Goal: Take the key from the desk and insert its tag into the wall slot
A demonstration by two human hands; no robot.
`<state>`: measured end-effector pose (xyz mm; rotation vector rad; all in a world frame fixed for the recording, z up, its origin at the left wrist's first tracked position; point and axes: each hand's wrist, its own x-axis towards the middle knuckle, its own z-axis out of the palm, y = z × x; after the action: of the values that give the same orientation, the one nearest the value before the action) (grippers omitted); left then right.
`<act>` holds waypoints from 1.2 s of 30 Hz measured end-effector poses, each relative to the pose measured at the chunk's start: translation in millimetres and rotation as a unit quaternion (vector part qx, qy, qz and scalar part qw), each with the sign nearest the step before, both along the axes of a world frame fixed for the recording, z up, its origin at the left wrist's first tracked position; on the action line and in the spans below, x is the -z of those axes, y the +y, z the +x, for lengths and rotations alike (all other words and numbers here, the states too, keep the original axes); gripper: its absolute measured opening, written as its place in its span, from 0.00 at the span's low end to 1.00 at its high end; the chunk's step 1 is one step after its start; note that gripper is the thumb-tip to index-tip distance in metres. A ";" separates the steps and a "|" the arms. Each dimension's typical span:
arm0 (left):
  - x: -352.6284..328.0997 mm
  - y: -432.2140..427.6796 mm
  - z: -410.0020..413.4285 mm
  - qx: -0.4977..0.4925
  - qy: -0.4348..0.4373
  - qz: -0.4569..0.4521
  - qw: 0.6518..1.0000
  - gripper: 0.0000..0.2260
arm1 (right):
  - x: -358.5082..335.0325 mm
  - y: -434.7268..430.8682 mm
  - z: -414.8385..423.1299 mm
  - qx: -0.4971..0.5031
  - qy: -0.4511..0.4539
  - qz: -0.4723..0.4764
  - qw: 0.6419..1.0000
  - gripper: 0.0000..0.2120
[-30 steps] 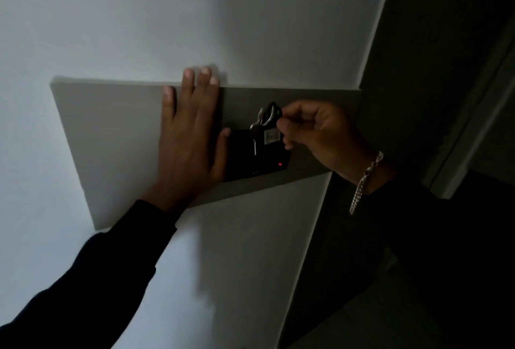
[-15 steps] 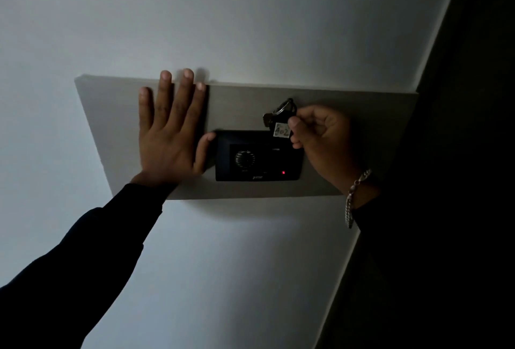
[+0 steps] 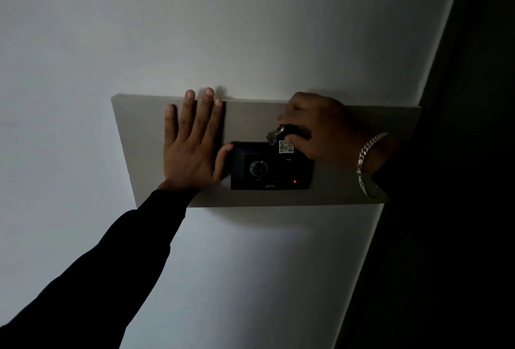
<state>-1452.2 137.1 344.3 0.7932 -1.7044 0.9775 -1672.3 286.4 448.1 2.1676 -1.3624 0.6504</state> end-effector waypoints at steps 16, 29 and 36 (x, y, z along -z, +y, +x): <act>0.3 -1.1 -1.0 0.003 -0.001 -0.007 1.000 0.33 | 9.1 -6.9 9.2 -0.058 -0.236 -0.081 0.967 0.08; 1.6 -4.2 0.0 -0.019 -0.014 0.007 1.000 0.34 | 33.9 -8.3 7.5 -0.042 -0.231 -0.113 0.966 0.05; -3.7 9.6 5.9 -0.025 -0.035 0.057 0.997 0.34 | 35.4 3.7 15.1 -0.017 -0.237 -0.115 0.965 0.09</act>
<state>-1446.4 146.6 348.1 0.8893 -1.8210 0.9587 -1657.3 290.1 412.7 1.9222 -1.3904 1.3364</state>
